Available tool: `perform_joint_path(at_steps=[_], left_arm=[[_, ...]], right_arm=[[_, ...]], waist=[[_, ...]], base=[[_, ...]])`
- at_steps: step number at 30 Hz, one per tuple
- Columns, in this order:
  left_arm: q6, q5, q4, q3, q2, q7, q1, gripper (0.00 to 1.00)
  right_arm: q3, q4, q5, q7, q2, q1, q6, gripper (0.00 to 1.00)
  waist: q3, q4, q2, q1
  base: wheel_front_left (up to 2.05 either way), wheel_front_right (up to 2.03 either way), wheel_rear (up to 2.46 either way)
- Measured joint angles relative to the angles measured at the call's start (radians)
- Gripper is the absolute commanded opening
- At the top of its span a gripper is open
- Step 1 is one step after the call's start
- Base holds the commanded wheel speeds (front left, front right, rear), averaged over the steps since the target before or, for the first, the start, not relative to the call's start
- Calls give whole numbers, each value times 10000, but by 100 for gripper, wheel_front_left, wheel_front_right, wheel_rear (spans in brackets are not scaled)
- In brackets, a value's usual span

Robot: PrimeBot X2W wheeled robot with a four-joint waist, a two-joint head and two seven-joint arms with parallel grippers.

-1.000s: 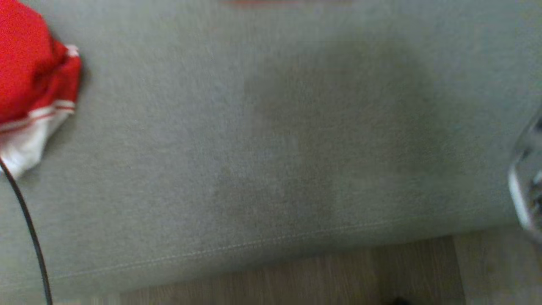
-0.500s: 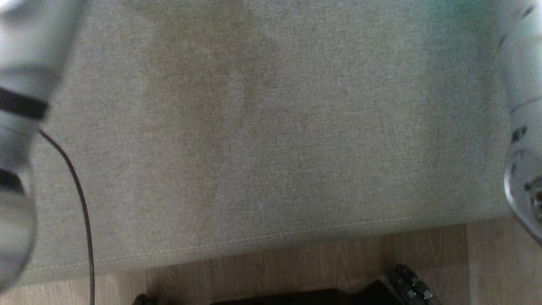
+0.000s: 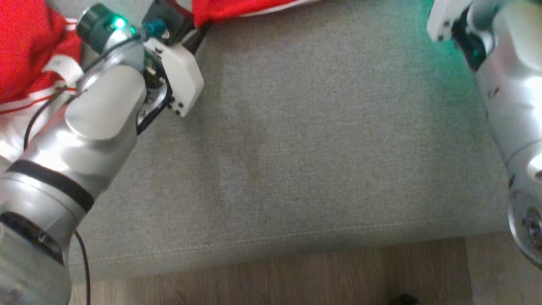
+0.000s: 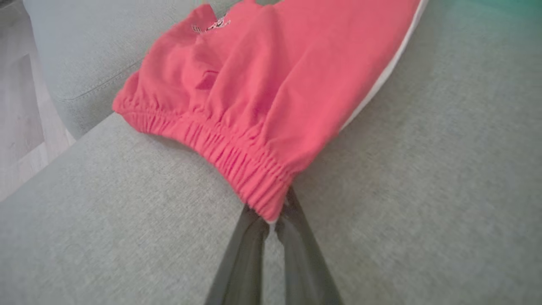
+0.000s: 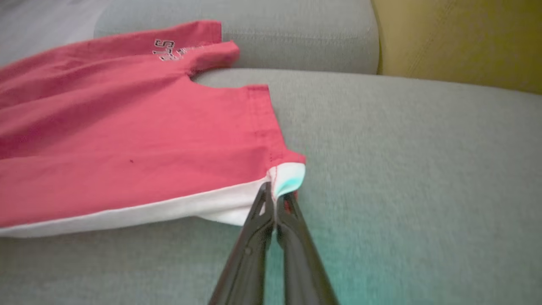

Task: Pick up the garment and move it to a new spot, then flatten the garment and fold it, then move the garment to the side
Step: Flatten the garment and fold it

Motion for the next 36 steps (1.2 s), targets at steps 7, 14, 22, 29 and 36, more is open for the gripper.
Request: perform_joint_path(at_steps=[7, 14, 22, 29, 36], left_arm=[[240, 92, 69, -217, -69, -364, 671, 0], [439, 82, 50, -435, -125, -577, 1832, 0], [516, -38, -90, -625, -134, -608, 3389, 0], [669, -196, -694, -853, -61, -617, 4708, 0], [968, -282, -1818, -1064, 226, -407, 5801, 0]], right_arm=[[907, 46, -541, 479, -303, 747, 2, 0], [1971, 84, -418, 802, -359, 1817, 2, 0], [3703, -127, 585, 1561, -395, 2903, 2, 0], [6259, -2080, 2721, 3302, -1494, 4352, 2, 0], [8508, -5695, 5340, 5484, -4148, 5265, 4, 0]], waist=[[-797, 78, 0, 0], [-1689, -3, 0, 0], [-2724, -126, 1, -1], [-3792, -213, 1, -1], [-4565, -298, 1, -1]], base=[[0, 0, 0], [0, 0, 0], [0, 0, 0], [0, 0, 0], [0, 0, 0]])
